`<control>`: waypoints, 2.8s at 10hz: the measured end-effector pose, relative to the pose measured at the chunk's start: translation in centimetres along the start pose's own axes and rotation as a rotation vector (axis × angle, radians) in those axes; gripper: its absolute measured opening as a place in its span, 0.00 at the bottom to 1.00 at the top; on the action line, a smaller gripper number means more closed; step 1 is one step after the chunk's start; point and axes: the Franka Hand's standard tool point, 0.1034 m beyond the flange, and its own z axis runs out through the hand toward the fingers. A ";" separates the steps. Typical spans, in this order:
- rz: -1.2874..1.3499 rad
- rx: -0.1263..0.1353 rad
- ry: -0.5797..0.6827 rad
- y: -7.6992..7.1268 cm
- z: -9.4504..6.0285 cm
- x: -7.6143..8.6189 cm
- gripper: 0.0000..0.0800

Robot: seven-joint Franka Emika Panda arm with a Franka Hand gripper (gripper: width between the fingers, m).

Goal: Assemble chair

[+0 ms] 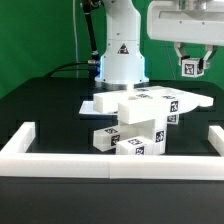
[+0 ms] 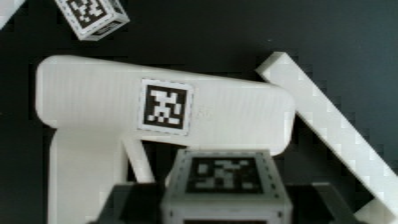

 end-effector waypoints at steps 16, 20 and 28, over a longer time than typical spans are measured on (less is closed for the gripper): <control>-0.265 -0.026 0.086 1.5 -1.2 10.1 0.37; -0.267 -0.033 0.086 1.4 -0.9 10.2 0.37; -0.275 -0.056 0.084 1.2 0.5 9.9 0.37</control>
Offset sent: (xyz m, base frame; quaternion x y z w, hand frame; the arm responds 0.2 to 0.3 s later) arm 0.0258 -0.0454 0.0032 -0.0071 0.0161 -0.1096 0.9938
